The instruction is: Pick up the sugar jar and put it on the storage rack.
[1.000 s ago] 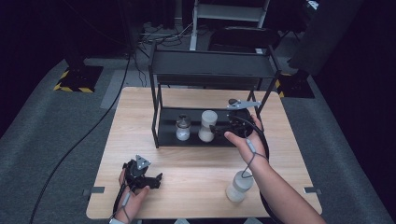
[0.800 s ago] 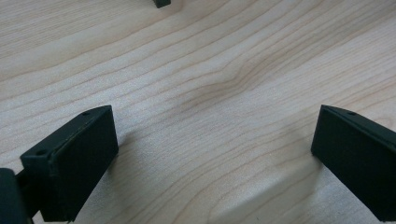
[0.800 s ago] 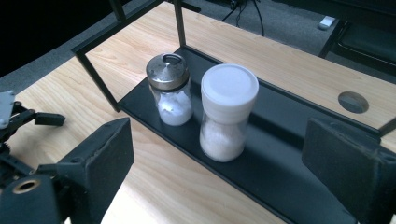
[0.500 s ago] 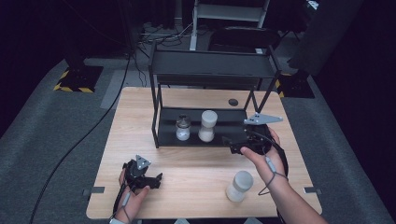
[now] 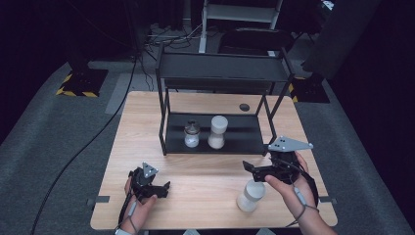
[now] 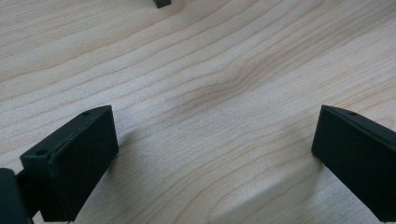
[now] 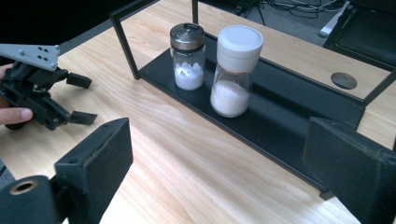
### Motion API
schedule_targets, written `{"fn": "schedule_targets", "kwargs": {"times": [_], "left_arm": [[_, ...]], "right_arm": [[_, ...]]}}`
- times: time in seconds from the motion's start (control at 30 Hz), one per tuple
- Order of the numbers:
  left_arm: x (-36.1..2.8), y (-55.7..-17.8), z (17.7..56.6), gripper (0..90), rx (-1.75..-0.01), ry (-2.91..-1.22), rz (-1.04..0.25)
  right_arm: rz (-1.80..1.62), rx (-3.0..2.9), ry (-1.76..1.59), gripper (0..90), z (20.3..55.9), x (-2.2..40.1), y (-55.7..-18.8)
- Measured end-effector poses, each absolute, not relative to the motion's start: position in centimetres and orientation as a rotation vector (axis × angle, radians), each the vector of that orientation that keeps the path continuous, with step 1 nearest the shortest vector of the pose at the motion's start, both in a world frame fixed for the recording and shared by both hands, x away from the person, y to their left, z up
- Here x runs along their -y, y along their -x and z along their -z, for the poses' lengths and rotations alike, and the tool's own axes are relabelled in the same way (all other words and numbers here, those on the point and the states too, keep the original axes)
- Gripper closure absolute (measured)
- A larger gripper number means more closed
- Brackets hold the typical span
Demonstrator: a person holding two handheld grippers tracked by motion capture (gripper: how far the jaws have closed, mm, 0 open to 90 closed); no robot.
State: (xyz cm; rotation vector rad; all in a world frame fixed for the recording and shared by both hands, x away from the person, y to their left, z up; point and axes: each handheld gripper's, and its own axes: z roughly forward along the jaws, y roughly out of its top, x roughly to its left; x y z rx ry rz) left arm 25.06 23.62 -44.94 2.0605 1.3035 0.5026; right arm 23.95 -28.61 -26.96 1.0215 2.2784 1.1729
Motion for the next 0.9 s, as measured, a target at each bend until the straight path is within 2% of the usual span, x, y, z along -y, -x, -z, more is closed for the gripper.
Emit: {"fn": "schedule_targets", "kwargs": {"times": [0.43,0.9], "left_arm": [[-23.6,-25.1,44.9,0.0,-1.303,-2.061,-0.503],[-23.6,-25.1,44.9,0.0,-1.304,-2.061,-0.503]], "right_arm": [[-1.203,-2.285,-1.028,7.3,28.2,30.4,-21.1],[-1.239,-2.295,-0.986,5.9,31.2,31.1,-19.2]]}}
